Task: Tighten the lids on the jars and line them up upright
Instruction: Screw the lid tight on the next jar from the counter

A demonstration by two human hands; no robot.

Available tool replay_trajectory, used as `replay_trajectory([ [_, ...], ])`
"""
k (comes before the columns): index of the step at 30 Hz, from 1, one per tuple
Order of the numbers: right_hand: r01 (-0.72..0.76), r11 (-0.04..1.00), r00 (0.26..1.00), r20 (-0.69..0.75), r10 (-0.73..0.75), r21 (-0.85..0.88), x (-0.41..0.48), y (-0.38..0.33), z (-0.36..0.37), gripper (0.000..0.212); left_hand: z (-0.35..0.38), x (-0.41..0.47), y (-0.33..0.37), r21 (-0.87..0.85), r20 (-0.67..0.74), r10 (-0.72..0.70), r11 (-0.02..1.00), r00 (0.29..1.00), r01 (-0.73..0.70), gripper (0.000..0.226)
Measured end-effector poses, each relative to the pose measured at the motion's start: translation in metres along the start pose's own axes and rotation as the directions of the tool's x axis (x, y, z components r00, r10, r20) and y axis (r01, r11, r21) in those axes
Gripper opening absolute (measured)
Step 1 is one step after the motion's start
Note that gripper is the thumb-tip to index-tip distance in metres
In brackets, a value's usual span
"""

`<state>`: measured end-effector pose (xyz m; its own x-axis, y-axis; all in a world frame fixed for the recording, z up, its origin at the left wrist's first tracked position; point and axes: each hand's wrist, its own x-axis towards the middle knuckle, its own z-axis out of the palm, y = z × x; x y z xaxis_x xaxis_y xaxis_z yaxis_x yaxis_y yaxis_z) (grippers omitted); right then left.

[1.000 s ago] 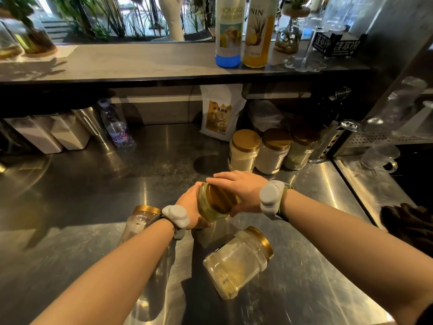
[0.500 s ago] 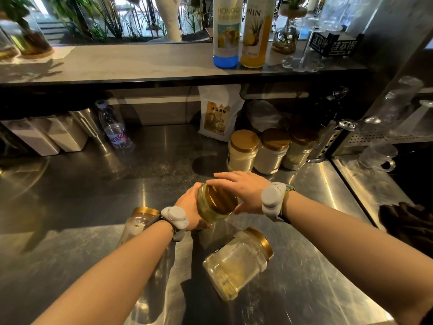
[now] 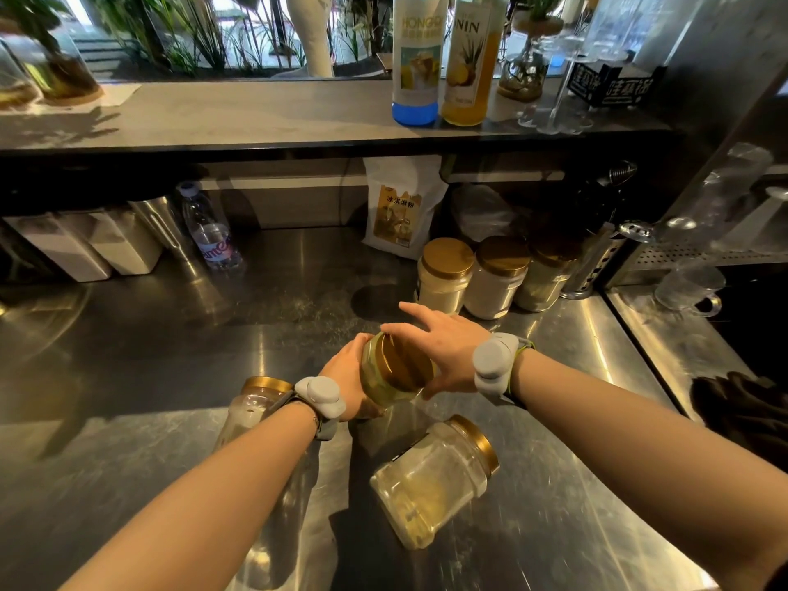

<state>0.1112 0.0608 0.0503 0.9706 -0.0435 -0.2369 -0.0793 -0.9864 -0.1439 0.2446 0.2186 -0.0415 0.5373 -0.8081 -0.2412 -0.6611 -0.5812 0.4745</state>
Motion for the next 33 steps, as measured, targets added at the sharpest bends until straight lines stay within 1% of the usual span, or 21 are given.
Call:
replay_trajectory([
  [2, -0.003, 1.000, 1.000, -0.016, 0.003, 0.005, 0.000, 0.000, 0.000, 0.108, -0.002, -0.003, 0.001, -0.126, -0.034, 0.071, 0.989, 0.997, -0.075, 0.098],
  [4, -0.011, 1.000, 1.000, -0.017, 0.012, 0.004, -0.001, 0.001, -0.001, 0.106, -0.008, -0.007, 0.004, -0.163, -0.051, 0.092, 0.982, 0.994, -0.099, 0.097],
  [7, -0.025, 1.000, 1.000, -0.008, 0.025, -0.001, -0.001, 0.000, -0.002, 0.106, -0.007, -0.006, 0.008, -0.135, -0.032, 0.086, 0.987, 0.996, -0.089, 0.093],
  [8, -0.026, 1.000, 1.000, -0.003, 0.026, 0.003, -0.002, -0.001, -0.003, 0.106, -0.007, -0.005, 0.009, -0.111, -0.028, 0.071, 0.991, 0.997, -0.073, 0.088],
  [10, -0.033, 0.999, 0.999, 0.018, 0.032, 0.037, -0.003, -0.002, -0.004, 0.103, -0.005, -0.003, 0.006, -0.003, 0.007, 0.010, 1.000, 1.000, -0.010, 0.076],
  [13, -0.054, 0.988, 0.997, 0.056, 0.047, 0.143, -0.005, -0.004, -0.007, 0.096, 0.000, 0.001, 0.001, 0.025, 0.033, -0.008, 1.000, 0.999, 0.007, 0.085],
  [15, -0.062, 0.979, 0.996, 0.072, 0.049, 0.196, -0.005, -0.006, -0.007, 0.094, 0.002, 0.003, -0.002, 0.019, 0.026, -0.019, 1.000, 0.999, 0.019, 0.085],
  [18, -0.079, 0.972, 0.995, 0.071, 0.064, 0.220, -0.005, -0.009, -0.006, 0.092, 0.004, 0.004, -0.004, 0.031, 0.007, -0.015, 0.999, 1.000, 0.015, 0.084],
  [20, -0.089, 0.969, 0.995, 0.067, 0.075, 0.232, -0.004, -0.010, -0.006, 0.091, 0.007, 0.005, -0.005, -0.008, 0.009, 0.013, 1.000, 1.000, -0.013, 0.084],
  [21, -0.094, 0.966, 0.995, 0.065, 0.080, 0.239, -0.004, -0.010, -0.006, 0.091, 0.007, 0.006, -0.005, -0.009, 0.008, 0.007, 1.000, 1.000, -0.007, 0.082],
  [24, -0.106, 0.962, 0.994, 0.051, 0.096, 0.252, -0.004, -0.010, -0.003, 0.091, 0.005, 0.006, 0.001, 0.082, -0.013, -0.059, 0.995, 0.998, 0.060, 0.068],
  [26, -0.118, 0.959, 0.993, 0.038, 0.112, 0.258, -0.003, -0.010, -0.001, 0.090, 0.006, 0.006, 0.001, 0.035, -0.016, -0.028, 0.999, 0.999, 0.029, 0.074],
  [29, -0.140, 0.952, 0.990, 0.022, 0.140, 0.271, -0.002, -0.011, 0.003, 0.090, 0.006, 0.004, -0.001, 0.034, -0.038, -0.042, 0.999, 0.998, 0.043, 0.076],
  [33, -0.164, 0.943, 0.986, 0.007, 0.169, 0.290, -0.002, -0.015, 0.005, 0.091, 0.008, 0.000, -0.008, -0.122, -0.043, 0.033, 0.992, 0.999, -0.038, 0.090],
])
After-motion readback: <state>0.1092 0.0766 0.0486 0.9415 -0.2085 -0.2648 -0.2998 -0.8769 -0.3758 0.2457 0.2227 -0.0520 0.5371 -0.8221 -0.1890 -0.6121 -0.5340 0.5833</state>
